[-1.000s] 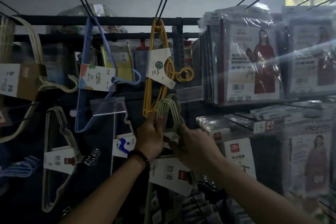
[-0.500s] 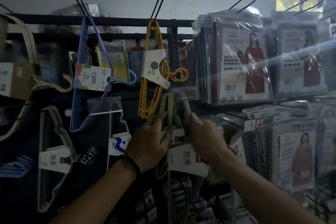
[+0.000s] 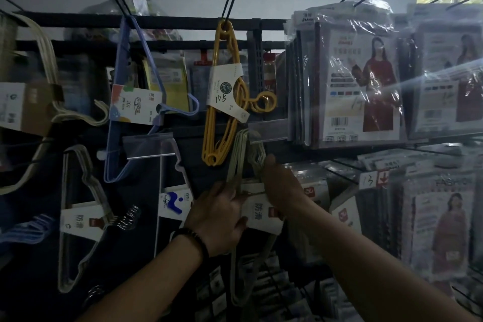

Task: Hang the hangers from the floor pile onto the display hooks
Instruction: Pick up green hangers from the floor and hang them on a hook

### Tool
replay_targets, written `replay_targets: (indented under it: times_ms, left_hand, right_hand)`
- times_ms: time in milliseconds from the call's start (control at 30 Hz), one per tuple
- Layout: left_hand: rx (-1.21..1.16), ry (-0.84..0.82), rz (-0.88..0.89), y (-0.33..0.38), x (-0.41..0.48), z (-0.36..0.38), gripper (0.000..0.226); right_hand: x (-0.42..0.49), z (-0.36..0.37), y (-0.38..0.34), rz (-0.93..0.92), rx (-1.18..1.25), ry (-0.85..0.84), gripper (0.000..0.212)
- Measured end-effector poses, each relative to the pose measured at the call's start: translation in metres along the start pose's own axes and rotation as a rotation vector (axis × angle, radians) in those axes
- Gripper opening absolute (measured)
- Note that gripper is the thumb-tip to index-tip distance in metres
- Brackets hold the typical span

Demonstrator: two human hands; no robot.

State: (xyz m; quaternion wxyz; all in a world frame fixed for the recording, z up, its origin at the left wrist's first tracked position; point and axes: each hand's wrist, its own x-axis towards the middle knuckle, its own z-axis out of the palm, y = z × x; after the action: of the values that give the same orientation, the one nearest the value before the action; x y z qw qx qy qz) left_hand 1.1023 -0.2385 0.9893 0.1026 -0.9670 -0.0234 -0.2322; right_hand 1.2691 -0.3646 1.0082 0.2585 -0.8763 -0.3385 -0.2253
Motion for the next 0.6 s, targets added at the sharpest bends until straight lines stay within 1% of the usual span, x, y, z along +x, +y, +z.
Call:
replay_targets:
  times_ms: [67,133,200,233,300,367,433,467,533,567,600]
  left_hand:
    - [0.055,-0.109,-0.025,-0.003,0.005,0.011,0.071]
    - [0.105,-0.207,-0.037,-0.003,0.012,0.024,0.074]
    - [0.143,-0.294,-0.057,-0.001,0.017,0.036,0.071]
    - [0.145,-0.314,-0.073,0.0,0.019,0.04,0.069]
    - [0.128,-0.29,-0.089,0.002,0.017,0.045,0.061]
    - [0.136,-0.253,-0.09,0.003,0.012,0.05,0.052]
    - [0.102,-0.243,-0.083,0.004,0.001,0.054,0.058]
    - [0.064,-0.233,-0.101,0.003,-0.009,0.056,0.057]
    - [-0.006,-0.221,-0.15,0.002,-0.034,0.054,0.04]
    - [-0.037,-0.228,-0.182,0.003,-0.05,0.049,0.034]
    - [-0.059,-0.234,-0.219,0.003,-0.067,0.044,0.032]
  right_hand:
    - [0.012,0.011,0.0,-0.029,-0.028,0.004,0.036]
    - [0.024,0.017,-0.002,-0.035,-0.106,0.009,0.043]
    - [0.034,0.02,-0.003,-0.025,-0.135,-0.015,0.039]
    - [0.04,0.024,-0.001,-0.036,-0.156,-0.04,0.041]
    - [0.046,0.027,0.003,-0.033,-0.184,-0.079,0.049]
    - [0.05,0.032,0.009,-0.036,-0.188,-0.066,0.044]
    - [0.046,0.032,0.011,0.001,-0.163,0.023,0.036]
    - [0.039,0.032,0.009,0.033,-0.109,0.084,0.037]
    - [0.014,0.034,0.003,0.058,-0.047,0.2,0.047]
    - [-0.003,0.036,-0.003,0.056,-0.027,0.219,0.053]
    - [-0.021,0.038,-0.01,0.039,0.02,0.202,0.058]
